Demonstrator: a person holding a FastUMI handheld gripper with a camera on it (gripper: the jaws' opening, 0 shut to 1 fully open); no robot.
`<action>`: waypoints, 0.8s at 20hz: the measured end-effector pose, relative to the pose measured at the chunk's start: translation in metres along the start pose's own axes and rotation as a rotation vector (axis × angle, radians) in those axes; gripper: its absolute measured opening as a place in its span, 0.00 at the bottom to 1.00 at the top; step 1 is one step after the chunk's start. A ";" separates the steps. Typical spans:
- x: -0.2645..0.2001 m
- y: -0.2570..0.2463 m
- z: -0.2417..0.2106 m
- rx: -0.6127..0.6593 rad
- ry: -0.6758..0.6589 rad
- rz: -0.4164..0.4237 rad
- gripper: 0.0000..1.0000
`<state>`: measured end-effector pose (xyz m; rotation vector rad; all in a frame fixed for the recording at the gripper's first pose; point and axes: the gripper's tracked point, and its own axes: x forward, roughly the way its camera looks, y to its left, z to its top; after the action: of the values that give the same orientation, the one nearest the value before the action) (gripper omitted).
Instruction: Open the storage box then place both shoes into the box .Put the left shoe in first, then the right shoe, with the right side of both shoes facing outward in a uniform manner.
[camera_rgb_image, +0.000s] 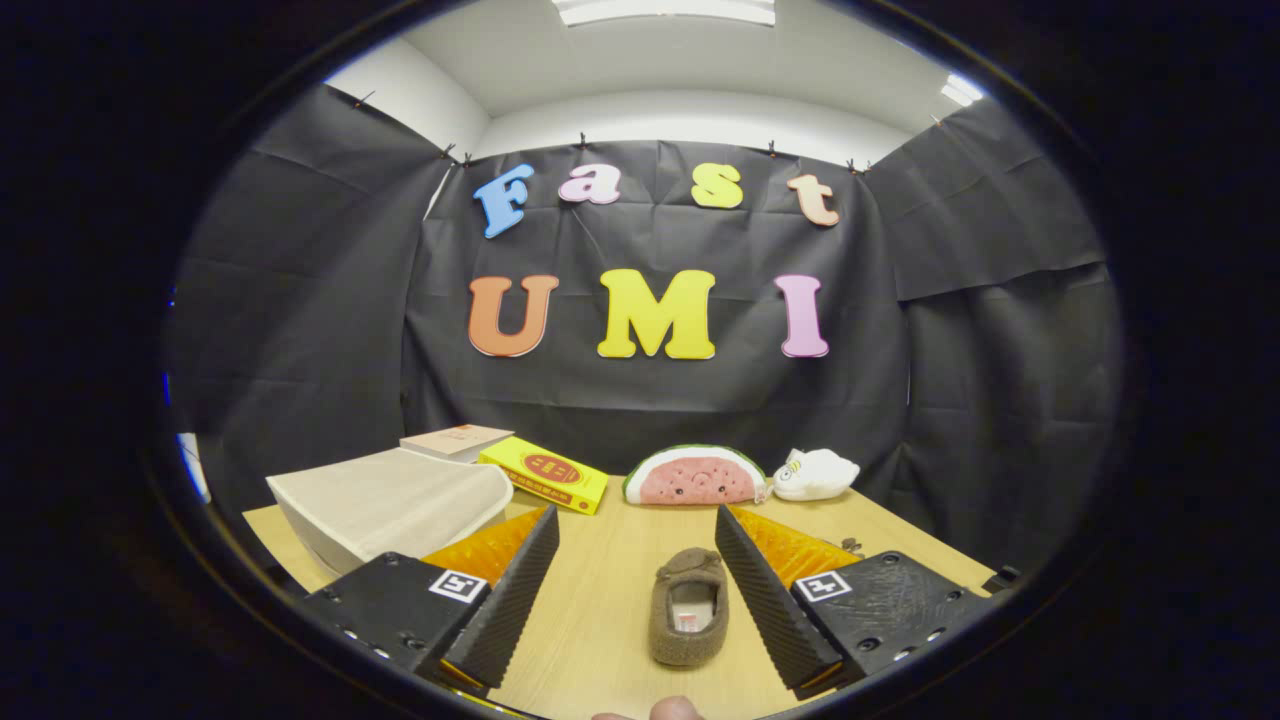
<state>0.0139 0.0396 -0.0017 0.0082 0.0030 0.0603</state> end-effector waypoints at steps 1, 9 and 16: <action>0.001 0.003 0.001 -0.002 -0.002 0.007 0.96; 0.019 0.035 -0.012 0.066 0.046 0.103 0.96; 0.050 0.119 -0.031 0.253 0.124 0.306 0.95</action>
<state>0.0569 0.1616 -0.0315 0.2585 0.1331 0.3657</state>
